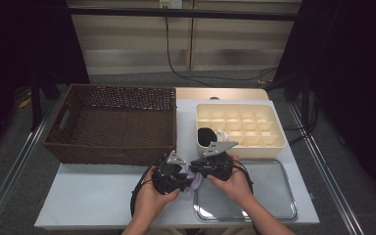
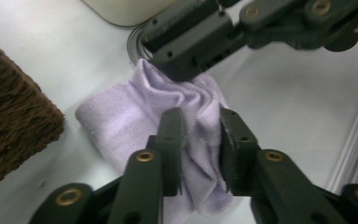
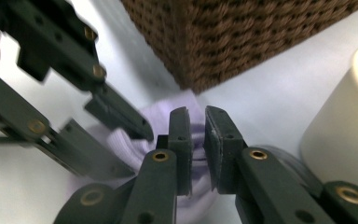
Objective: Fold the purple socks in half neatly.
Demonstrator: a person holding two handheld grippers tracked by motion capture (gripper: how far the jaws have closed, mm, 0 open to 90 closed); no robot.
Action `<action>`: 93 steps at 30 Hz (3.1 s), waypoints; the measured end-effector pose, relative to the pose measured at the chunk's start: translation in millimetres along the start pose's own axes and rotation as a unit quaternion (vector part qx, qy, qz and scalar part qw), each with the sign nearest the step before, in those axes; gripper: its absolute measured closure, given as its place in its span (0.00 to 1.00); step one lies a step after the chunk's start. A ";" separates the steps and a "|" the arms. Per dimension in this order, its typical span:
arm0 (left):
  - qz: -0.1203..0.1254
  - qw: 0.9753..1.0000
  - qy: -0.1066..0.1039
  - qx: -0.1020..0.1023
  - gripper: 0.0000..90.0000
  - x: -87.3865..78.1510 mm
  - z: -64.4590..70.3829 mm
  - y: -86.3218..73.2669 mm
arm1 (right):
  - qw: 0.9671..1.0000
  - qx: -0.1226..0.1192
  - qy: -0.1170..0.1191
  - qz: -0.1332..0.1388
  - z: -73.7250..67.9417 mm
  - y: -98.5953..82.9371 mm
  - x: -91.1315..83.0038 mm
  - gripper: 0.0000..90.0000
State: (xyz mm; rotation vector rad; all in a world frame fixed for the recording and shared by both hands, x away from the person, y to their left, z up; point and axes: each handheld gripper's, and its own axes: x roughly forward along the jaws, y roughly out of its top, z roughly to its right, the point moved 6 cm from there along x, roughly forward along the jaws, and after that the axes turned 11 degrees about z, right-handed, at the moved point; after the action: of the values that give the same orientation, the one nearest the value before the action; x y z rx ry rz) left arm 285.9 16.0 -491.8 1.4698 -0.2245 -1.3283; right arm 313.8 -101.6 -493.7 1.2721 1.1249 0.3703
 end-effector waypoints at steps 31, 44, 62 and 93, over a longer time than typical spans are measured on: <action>-0.008 0.996 0.026 -0.090 0.69 -11.0 -41.1 -21.7 | 1.000 -0.002 -0.015 -0.007 7.7 -16.3 -11.7 0.88; -0.024 0.997 0.029 -0.066 0.88 -5.1 -31.1 -20.7 | 1.000 -0.023 0.012 0.007 -11.3 7.1 -5.6 0.89; -0.016 0.996 0.020 -0.088 0.94 -26.4 -37.9 -15.0 | 0.999 -0.027 0.029 -0.021 -17.9 -14.5 22.0 0.90; -0.023 0.994 0.052 -0.092 0.94 -29.4 -53.7 -28.4 | 0.998 -0.019 0.050 -0.023 -19.7 -13.3 -4.3 0.99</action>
State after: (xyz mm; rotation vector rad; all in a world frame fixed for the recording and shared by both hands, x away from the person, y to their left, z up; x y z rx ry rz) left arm 304.2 78.9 -508.1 1.3892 0.0004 -1.2697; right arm 291.1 -98.2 -501.2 1.2042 1.2241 0.4230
